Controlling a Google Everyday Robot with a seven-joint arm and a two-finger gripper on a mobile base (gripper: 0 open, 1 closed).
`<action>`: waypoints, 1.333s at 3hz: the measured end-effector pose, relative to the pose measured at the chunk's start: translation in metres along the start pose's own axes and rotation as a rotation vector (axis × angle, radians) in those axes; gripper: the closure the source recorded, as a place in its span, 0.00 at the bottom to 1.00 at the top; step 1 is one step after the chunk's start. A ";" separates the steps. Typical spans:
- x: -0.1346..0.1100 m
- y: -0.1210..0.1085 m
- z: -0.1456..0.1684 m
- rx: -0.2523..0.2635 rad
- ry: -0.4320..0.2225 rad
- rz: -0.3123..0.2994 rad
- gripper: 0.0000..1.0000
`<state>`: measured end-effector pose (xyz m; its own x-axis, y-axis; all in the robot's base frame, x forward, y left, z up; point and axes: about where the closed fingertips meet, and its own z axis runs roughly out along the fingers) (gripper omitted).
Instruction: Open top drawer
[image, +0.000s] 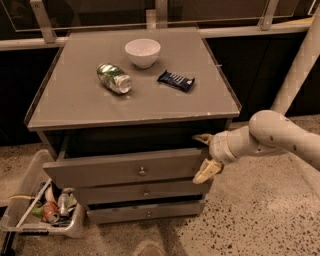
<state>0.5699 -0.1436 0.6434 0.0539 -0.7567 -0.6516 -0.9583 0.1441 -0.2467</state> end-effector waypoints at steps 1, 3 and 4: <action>-0.009 0.006 -0.007 0.007 0.021 -0.018 0.37; -0.024 0.059 -0.052 0.026 0.087 -0.003 0.84; -0.018 0.073 -0.063 0.033 0.085 0.028 1.00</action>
Offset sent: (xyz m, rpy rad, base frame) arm -0.0838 -0.0043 0.0557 -0.1367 -0.0296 -0.0248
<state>0.4810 -0.1594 0.6821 0.0017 -0.8031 -0.5958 -0.9494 0.1858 -0.2531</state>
